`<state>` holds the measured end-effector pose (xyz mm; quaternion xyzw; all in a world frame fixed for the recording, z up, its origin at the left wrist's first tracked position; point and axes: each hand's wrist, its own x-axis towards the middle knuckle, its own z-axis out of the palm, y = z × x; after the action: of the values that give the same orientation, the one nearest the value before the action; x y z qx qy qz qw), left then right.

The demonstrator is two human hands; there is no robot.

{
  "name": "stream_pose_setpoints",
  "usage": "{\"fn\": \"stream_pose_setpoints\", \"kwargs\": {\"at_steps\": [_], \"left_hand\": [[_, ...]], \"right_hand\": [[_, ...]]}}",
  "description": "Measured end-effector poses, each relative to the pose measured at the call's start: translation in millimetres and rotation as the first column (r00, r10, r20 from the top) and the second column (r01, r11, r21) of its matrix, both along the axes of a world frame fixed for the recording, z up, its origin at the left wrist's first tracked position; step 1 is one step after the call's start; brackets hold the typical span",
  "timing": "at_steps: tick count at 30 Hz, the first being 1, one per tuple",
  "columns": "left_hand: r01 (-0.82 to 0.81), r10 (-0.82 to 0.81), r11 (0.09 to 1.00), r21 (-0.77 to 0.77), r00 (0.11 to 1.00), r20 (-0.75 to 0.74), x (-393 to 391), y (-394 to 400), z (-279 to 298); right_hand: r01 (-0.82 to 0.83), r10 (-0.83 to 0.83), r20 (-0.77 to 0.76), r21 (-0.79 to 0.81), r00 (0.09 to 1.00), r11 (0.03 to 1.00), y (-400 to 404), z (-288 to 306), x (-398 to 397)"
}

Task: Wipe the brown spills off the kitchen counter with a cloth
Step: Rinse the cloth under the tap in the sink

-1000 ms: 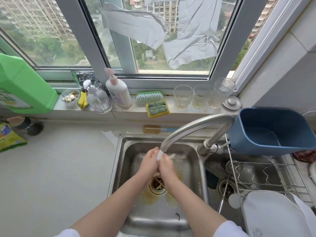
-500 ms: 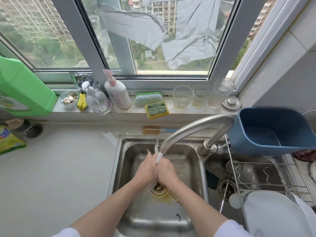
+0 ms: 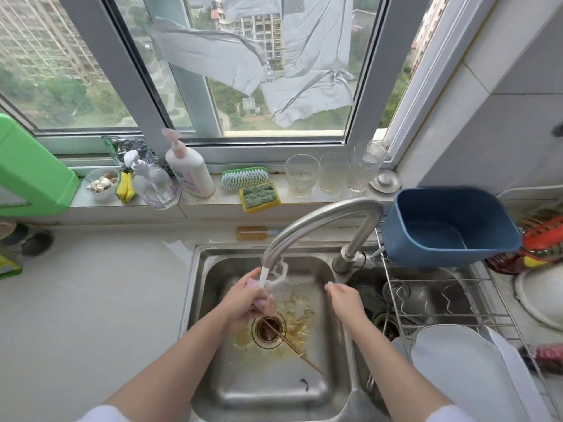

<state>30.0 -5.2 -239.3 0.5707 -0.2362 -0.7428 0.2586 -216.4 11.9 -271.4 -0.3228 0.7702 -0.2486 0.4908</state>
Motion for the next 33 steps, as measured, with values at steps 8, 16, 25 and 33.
{"fn": "stream_pose_setpoints", "kwargs": {"at_steps": [8, 16, 25, 33], "left_hand": [[-0.046, 0.064, 0.992, -0.121, 0.986, 0.157, -29, -4, 25], [-0.130, 0.131, 0.991, -0.026, 0.991, 0.023, -20, -7, 41], [-0.061, 0.064, 0.984, -0.168, 0.998, 0.011, -10, 8, 49], [-0.119, 0.134, 0.982, -0.146, 0.986, 0.098, -24, 15, 34]], "right_hand": [[0.400, -0.398, 0.035, -0.098, 0.917, 0.911, -22, 20, -56], [0.364, -0.360, 0.056, -0.156, 0.931, 0.918, -45, 24, -62], [0.325, -0.330, 0.011, -0.218, 0.944, 0.920, -45, 27, -46], [0.230, -0.230, 0.125, 0.009, 0.965, 0.973, 8, 29, 26]]}}
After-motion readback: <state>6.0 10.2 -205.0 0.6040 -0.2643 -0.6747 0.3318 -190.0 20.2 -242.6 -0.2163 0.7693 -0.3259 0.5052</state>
